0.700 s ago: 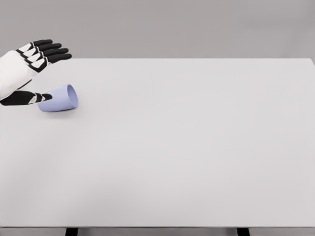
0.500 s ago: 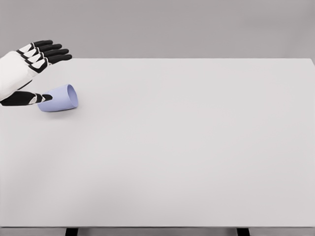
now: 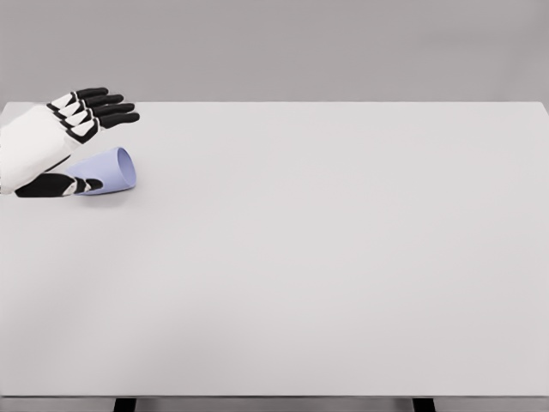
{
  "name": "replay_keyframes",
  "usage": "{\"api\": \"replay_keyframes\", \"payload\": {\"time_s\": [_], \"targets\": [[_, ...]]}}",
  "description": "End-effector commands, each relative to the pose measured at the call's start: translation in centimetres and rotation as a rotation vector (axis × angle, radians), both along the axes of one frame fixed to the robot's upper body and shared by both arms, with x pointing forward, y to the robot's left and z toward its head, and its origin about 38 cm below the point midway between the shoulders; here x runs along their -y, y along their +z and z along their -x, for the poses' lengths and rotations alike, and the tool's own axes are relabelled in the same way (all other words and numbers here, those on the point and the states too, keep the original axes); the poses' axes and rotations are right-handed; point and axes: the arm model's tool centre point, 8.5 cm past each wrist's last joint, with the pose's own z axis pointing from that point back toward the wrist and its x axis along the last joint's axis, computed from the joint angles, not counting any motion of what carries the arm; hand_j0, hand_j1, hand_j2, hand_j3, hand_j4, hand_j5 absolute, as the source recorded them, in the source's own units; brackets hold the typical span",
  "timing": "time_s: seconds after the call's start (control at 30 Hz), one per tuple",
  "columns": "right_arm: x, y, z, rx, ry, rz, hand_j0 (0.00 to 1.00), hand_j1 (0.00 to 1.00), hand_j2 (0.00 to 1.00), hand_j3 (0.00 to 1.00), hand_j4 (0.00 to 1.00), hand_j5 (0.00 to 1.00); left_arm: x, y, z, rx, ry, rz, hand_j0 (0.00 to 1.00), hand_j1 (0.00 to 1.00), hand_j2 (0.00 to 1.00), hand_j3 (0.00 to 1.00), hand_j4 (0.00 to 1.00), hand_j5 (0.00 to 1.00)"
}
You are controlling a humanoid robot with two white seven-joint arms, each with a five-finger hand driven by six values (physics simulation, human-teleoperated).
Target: Flip the cup with left arm and place it on the table
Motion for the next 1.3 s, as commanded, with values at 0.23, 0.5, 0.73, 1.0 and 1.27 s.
{"api": "replay_keyframes", "payload": {"time_s": [0.23, 0.5, 0.73, 1.0, 1.27], "targets": [[0.0, 0.0, 0.0, 0.000, 0.000, -0.001, 1.00, 1.00, 1.00, 1.00, 1.00, 1.00, 0.6, -2.0, -0.5, -0.191, 0.035, 0.146, 1.00, 1.00, 1.00, 1.00, 1.00, 1.00], [0.0, 0.0, 0.0, 0.000, 0.000, -0.001, 1.00, 1.00, 1.00, 1.00, 1.00, 1.00, -0.9, -4.0, -2.4, -0.390, 0.294, 0.246, 1.00, 1.00, 1.00, 1.00, 1.00, 1.00], [0.0, 0.0, 0.0, -0.001, 0.000, -0.001, 1.00, 1.00, 1.00, 1.00, 1.00, 1.00, -1.0, -5.0, -3.0, -0.474, 0.386, 0.271, 1.00, 1.00, 1.00, 1.00, 1.00, 1.00], [0.0, 0.0, 0.0, 0.000, 0.000, -0.001, 1.00, 1.00, 1.00, 1.00, 1.00, 1.00, 1.5, -7.0, -4.1, -0.569, 0.430, 0.269, 1.00, 1.00, 1.00, 1.00, 1.00, 1.00], [0.0, 0.0, 0.0, 0.000, 0.000, -0.001, 1.00, 1.00, 1.00, 1.00, 1.00, 1.00, 1.9, -7.7, -4.6, -0.606, 0.485, 0.274, 1.00, 1.00, 1.00, 1.00, 1.00, 1.00]]}}
